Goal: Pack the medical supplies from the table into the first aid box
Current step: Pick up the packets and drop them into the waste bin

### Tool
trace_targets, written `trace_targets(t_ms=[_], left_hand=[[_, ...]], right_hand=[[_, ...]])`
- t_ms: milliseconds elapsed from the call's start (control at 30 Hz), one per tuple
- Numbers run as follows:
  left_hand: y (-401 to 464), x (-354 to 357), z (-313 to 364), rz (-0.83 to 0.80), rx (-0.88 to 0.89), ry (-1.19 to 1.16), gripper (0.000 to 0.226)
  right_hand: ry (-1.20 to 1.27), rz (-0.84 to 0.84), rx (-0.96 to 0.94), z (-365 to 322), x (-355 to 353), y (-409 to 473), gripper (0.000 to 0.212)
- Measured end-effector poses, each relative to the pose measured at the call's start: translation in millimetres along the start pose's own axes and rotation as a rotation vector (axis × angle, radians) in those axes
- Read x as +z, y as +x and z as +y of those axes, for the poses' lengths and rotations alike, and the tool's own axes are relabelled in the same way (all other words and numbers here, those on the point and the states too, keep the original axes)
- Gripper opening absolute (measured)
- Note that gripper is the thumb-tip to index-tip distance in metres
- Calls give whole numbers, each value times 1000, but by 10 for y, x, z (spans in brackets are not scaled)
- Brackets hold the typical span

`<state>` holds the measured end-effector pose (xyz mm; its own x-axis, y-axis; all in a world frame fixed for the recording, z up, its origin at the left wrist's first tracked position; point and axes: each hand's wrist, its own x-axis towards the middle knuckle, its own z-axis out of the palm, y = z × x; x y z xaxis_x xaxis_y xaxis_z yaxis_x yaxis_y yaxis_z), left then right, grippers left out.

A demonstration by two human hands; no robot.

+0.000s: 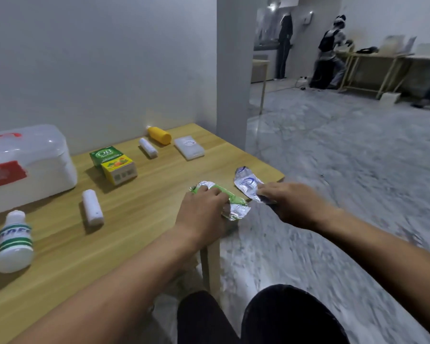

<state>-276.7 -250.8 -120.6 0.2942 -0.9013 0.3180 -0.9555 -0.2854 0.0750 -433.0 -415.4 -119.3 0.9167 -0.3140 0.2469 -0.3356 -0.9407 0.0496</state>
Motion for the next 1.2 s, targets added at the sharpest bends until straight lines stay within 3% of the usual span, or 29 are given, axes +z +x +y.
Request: trace_targets(t_ms=[133,300,400,533,600,667,733,800,900,1000,1100,1200], left_hand=[[-62,136,287,224,139,-164,21],[-267,507,853,302,333,-231,24],[-493,834,1201,76,273,-353,24],[-711,1335,1490,-412,144,-448,29],[-774,1576,1581,-511,100,-461,25],[-842,1766,1653,-598,45,-467,21],[-894,1871,1674,-779,28,-420,34],[-923,1904,1633,-942,52,-337,56],[-898,1871,1488,-1001,45,-275,60],[-766,1703,1293,-944,31,-264,51],[-562,1430,1117,-877,-10,-277,51],[-318,1063,970,-826,-15,-280,68]], right_hand=[[61,213,125,117,14,-521,19],[323,202,415,237,209,-1334,14],[388,28,636,227,577,-1779,11],[496,-168,865,158,1231,-2199,36],[525,-220,957,105,1508,-2311,38],[569,-261,1021,52,1712,-2396,26],[611,-321,1052,8,1854,-2456,12],[617,-437,1028,-5,1990,-2531,24],[583,-529,1014,39,2061,-2552,31],[582,-542,985,104,1937,-2411,49],[590,-502,895,164,1696,-2124,48],[623,-407,791,175,1283,-1686,46]])
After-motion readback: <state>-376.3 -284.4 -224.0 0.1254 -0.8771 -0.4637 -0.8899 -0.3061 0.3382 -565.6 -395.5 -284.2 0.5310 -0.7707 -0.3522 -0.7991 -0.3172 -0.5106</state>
